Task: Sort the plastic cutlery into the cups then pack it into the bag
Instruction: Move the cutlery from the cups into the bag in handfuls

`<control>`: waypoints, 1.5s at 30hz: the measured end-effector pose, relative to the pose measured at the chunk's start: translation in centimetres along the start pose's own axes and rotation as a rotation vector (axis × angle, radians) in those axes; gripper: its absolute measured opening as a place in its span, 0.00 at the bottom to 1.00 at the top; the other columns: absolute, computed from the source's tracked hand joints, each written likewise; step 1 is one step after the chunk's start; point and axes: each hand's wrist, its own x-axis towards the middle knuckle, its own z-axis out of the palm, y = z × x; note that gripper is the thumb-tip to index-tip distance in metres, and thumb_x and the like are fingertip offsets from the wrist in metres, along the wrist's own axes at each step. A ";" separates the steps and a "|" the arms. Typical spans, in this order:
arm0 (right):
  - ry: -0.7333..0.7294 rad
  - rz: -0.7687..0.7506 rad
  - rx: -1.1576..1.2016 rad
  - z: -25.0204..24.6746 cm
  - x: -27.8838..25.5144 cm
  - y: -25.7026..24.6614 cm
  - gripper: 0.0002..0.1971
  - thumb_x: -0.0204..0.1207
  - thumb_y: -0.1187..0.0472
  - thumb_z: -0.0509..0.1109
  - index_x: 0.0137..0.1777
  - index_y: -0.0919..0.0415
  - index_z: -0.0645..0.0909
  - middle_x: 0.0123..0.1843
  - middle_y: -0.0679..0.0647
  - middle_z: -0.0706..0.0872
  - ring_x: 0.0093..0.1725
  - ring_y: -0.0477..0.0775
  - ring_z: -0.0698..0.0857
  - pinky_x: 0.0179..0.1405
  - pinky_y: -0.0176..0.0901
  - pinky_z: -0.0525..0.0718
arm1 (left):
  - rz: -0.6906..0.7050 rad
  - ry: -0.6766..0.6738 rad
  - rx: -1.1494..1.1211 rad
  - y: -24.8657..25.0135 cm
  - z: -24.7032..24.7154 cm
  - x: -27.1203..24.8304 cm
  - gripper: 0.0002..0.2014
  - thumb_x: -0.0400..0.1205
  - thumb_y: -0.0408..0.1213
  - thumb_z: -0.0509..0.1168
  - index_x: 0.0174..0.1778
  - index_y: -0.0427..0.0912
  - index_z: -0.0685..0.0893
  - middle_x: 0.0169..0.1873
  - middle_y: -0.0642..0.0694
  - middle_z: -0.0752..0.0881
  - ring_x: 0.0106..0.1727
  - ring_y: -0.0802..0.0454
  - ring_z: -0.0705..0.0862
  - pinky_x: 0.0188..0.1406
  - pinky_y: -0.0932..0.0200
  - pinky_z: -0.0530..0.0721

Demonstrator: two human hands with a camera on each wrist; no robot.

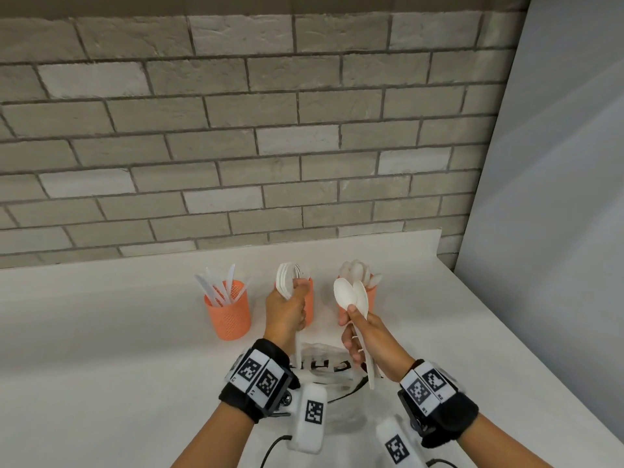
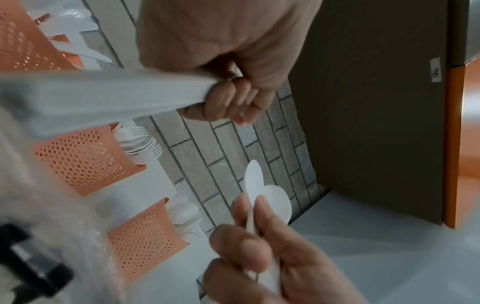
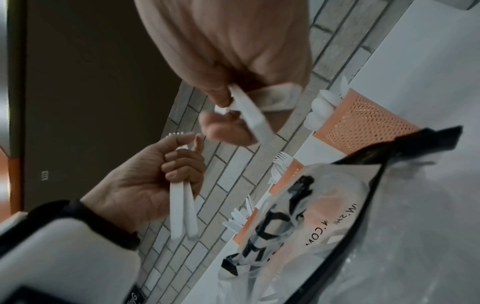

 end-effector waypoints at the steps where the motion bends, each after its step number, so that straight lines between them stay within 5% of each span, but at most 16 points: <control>1: -0.016 -0.003 -0.005 0.0 -0.1 -0.1 0.18 0.85 0.49 0.51 0.44 0.60 0.75 0.24 0.53 0.74 0.14 0.44 0.68 0.12 0.33 0.70 | -0.011 -0.034 0.030 0.0 0.1 -0.1 0.06 0.81 0.35 0.65 0.39 0.42 0.79 0.12 0.56 0.68 0.11 0.61 0.63 0.12 0.71 0.62; 7: -0.183 0.024 -0.008 0.1 -0.1 -0.5 0.22 0.83 0.44 0.50 0.48 0.58 0.78 0.22 0.50 0.76 0.13 0.42 0.67 0.14 0.31 0.69 | 0.039 -0.154 0.113 -0.4 1.0 -0.9 0.06 0.79 0.35 0.69 0.36 0.40 0.83 0.18 0.49 0.76 0.11 0.61 0.65 0.10 0.70 0.62; 10: -0.289 0.062 -0.048 -0.3 -0.1 -0.9 0.26 0.83 0.42 0.47 0.51 0.58 0.82 0.28 0.52 0.85 0.25 0.48 0.84 0.28 0.40 0.86 | 0.056 -0.163 0.144 -0.2 0.9 -0.5 0.07 0.80 0.32 0.67 0.35 0.40 0.82 0.16 0.50 0.75 0.11 0.61 0.67 0.11 0.70 0.64; 13: -0.380 0.089 -0.121 -1.1 -0.1 -1.3 0.29 0.81 0.39 0.46 0.56 0.57 0.84 0.36 0.55 0.90 0.36 0.52 0.90 0.41 0.44 0.89 | 0.109 -0.196 0.189 0.2 0.5 -0.2 0.08 0.80 0.31 0.67 0.34 0.42 0.82 0.12 0.55 0.74 0.12 0.63 0.68 0.12 0.72 0.66; 19: -0.449 0.067 -0.121 -1.0 0.5 -1.9 0.32 0.72 0.34 0.50 0.54 0.58 0.84 0.22 0.50 0.82 0.16 0.45 0.77 0.25 0.38 0.81 | 0.129 -0.237 0.174 0.0 0.8 -0.1 0.09 0.78 0.29 0.68 0.36 0.46 0.83 0.13 0.55 0.79 0.13 0.63 0.71 0.13 0.71 0.69; 23: -0.491 0.144 -0.079 -0.7 1.0 -2.1 0.32 0.75 0.33 0.47 0.50 0.60 0.80 0.17 0.47 0.70 0.12 0.41 0.65 0.15 0.32 0.72 | 0.114 -0.319 0.283 -0.2 1.1 -0.1 0.13 0.79 0.31 0.68 0.28 0.44 0.80 0.10 0.56 0.76 0.13 0.64 0.71 0.14 0.72 0.68; 25: -0.498 0.173 -0.064 -0.9 1.2 -2.3 0.28 0.80 0.37 0.47 0.51 0.59 0.78 0.20 0.48 0.71 0.14 0.43 0.67 0.18 0.34 0.76 | 0.136 -0.333 0.341 -0.1 1.0 0.2 0.12 0.78 0.31 0.68 0.28 0.44 0.79 0.12 0.56 0.77 0.15 0.65 0.74 0.17 0.73 0.69; 29: -0.271 0.007 -0.096 -0.9 2.3 -2.8 0.12 0.85 0.58 0.52 0.60 0.62 0.74 0.31 0.55 0.82 0.29 0.51 0.83 0.44 0.47 0.86 | 0.244 -0.271 0.457 -0.6 1.2 1.1 0.03 0.76 0.34 0.70 0.42 0.38 0.84 0.30 0.49 0.84 0.32 0.56 0.81 0.34 0.66 0.76; 33: -0.074 -0.161 -0.205 -0.2 3.5 -2.6 0.13 0.85 0.67 0.50 0.60 0.64 0.75 0.32 0.53 0.76 0.32 0.47 0.75 0.35 0.38 0.78 | 0.296 -0.286 0.448 -0.6 2.2 1.4 0.03 0.78 0.33 0.67 0.41 0.36 0.84 0.25 0.50 0.84 0.27 0.64 0.82 0.32 0.70 0.76; 38: 0.041 -0.123 -0.114 -1.2 4.9 -2.4 0.12 0.81 0.66 0.51 0.49 0.60 0.77 0.25 0.51 0.72 0.25 0.46 0.69 0.27 0.37 0.70 | 0.047 -0.447 0.326 -0.1 1.9 2.5 0.07 0.83 0.35 0.62 0.41 0.38 0.81 0.21 0.51 0.74 0.20 0.60 0.71 0.24 0.66 0.70; 41: 0.075 -0.150 -0.049 -2.4 6.1 -2.4 0.08 0.75 0.56 0.64 0.44 0.61 0.75 0.24 0.50 0.72 0.25 0.48 0.69 0.27 0.37 0.70 | -0.073 -0.406 0.254 0.0 1.3 4.0 0.10 0.84 0.34 0.59 0.36 0.42 0.75 0.19 0.51 0.72 0.20 0.58 0.70 0.25 0.65 0.70; 45: 0.258 -0.264 -0.055 -3.8 8.3 -3.3 0.12 0.77 0.63 0.69 0.32 0.59 0.75 0.23 0.48 0.76 0.22 0.41 0.75 0.27 0.32 0.74 | -0.004 -0.288 0.288 0.5 0.1 7.4 0.08 0.86 0.33 0.56 0.40 0.41 0.75 0.21 0.50 0.77 0.24 0.56 0.76 0.32 0.61 0.73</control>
